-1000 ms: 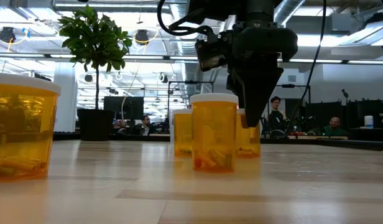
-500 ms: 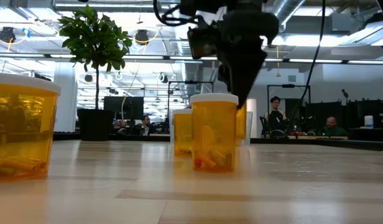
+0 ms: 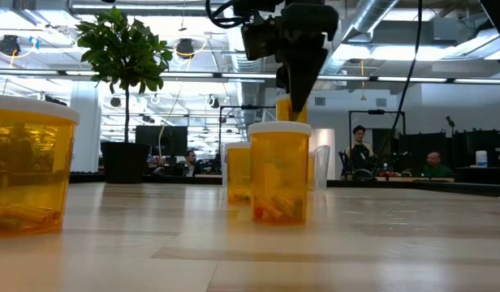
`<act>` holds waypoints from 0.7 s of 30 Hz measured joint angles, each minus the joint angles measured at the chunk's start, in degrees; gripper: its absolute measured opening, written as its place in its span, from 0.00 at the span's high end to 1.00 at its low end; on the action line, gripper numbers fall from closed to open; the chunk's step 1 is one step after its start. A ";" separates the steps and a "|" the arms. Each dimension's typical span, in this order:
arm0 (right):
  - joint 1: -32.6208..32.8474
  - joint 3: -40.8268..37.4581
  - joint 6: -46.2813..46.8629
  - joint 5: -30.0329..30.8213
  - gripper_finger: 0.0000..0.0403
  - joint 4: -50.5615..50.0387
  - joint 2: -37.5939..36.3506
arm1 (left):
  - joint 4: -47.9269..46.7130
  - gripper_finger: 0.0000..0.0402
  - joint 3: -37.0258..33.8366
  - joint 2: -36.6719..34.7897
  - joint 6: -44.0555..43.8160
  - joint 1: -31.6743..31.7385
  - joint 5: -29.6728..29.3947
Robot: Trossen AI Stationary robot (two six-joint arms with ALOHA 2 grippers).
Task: Pick and place pill bottles into a basket
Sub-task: Put the orange pill bottle into the transparent bin
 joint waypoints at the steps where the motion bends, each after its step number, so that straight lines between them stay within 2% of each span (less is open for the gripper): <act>1: -0.74 0.54 -0.48 0.00 0.53 -0.37 0.00 | 0.00 0.81 0.00 0.02 0.00 0.00 0.00; 7: -5.79 3.82 -4.61 0.05 0.48 -3.49 0.00 | 0.00 0.81 0.00 0.00 -0.25 -0.01 -0.04; 12: -10.53 5.77 -9.27 0.04 0.53 -4.94 0.00 | 0.00 0.81 0.00 0.00 -0.55 -0.02 -0.38; 16: -14.14 5.83 -12.77 0.04 0.53 -4.90 0.00 | 0.00 0.81 0.00 0.01 -0.69 -0.01 -1.10; 21: -18.13 5.83 -16.71 0.09 0.46 -4.33 0.00 | 0.35 0.81 0.00 0.01 -0.71 -0.02 -1.17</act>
